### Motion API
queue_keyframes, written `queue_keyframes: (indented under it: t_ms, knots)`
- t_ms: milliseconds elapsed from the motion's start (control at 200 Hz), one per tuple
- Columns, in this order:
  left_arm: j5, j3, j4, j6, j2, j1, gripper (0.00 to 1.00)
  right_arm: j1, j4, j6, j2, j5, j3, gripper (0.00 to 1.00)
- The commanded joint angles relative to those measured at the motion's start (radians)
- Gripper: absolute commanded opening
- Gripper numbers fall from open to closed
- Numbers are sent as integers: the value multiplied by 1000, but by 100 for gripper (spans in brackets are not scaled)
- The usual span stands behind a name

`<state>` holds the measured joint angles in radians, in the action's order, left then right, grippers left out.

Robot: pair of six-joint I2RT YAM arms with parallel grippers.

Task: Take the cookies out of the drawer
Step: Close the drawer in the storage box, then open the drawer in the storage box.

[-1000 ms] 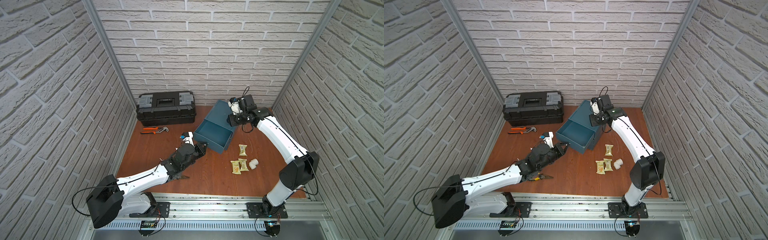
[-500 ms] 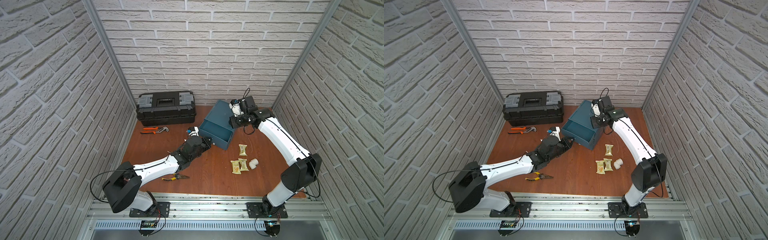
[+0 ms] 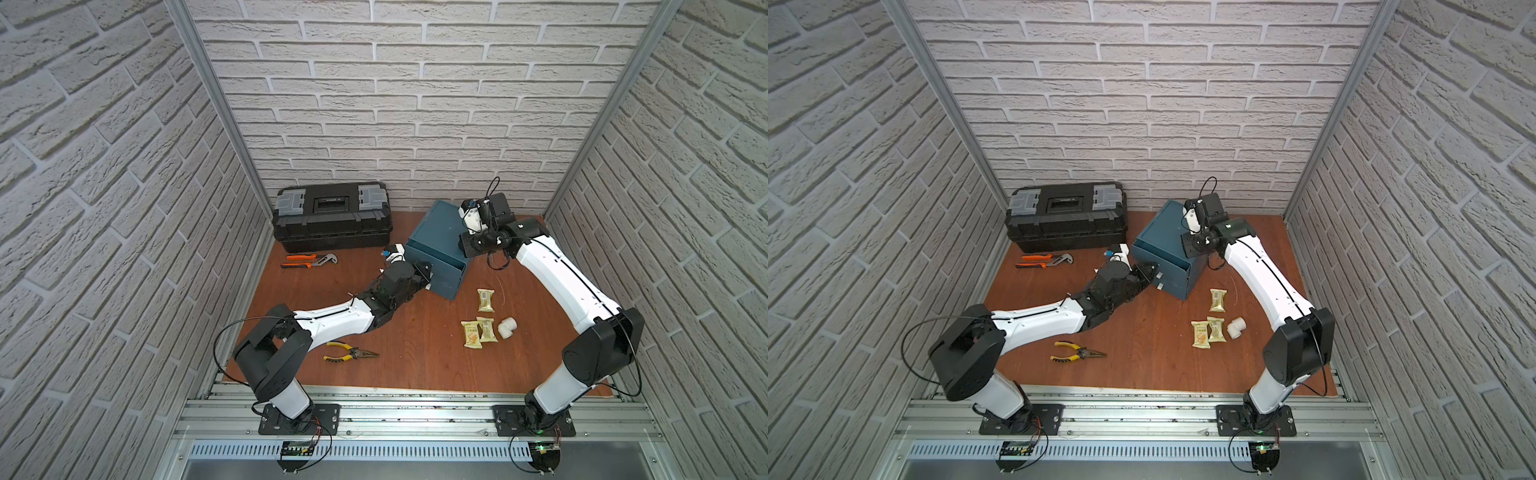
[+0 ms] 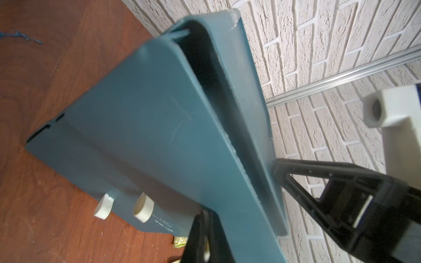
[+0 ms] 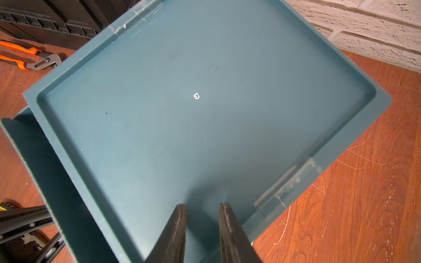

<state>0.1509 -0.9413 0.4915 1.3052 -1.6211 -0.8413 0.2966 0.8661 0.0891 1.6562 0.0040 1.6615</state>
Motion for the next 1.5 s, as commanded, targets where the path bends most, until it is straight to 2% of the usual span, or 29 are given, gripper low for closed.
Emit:
queue_keyframes:
  t_ms: [0, 345, 520, 690, 880, 1055, 1115, 1175, 1385, 1495]
  knots:
    - [6, -23, -10, 5, -49, 7, 0, -1, 51, -1, -10, 22, -34, 29]
    - [-7, -80, -2, 15, -119, 11, 2, -2, 44, 4, -13, 16, -36, 29]
    - [-6, -75, 4, 23, -123, 11, 19, -2, 42, 6, -14, 16, -36, 29]
    - [9, -39, -1, -1, -86, 11, 30, -2, 40, 5, -14, 13, -35, 29]
    - [55, 65, 3, -52, 14, 4, 52, -2, 34, 3, -10, -5, -9, 29]
    - [82, 165, -7, -69, 100, -2, 65, -2, 45, -3, 4, -26, 77, 30]
    - [82, 197, -3, -67, 122, -4, 74, -1, 55, -7, 0, -33, 111, 31]
    - [69, 219, 5, -69, 127, -4, 80, 2, 53, -5, -17, -41, 135, 33]
    - [-81, 230, 211, -62, 31, 17, 81, 51, 7, -3, -124, -94, 106, 35]
    - [-110, 204, 279, -45, -25, 18, 78, 84, 9, 7, -176, -115, 57, 35]
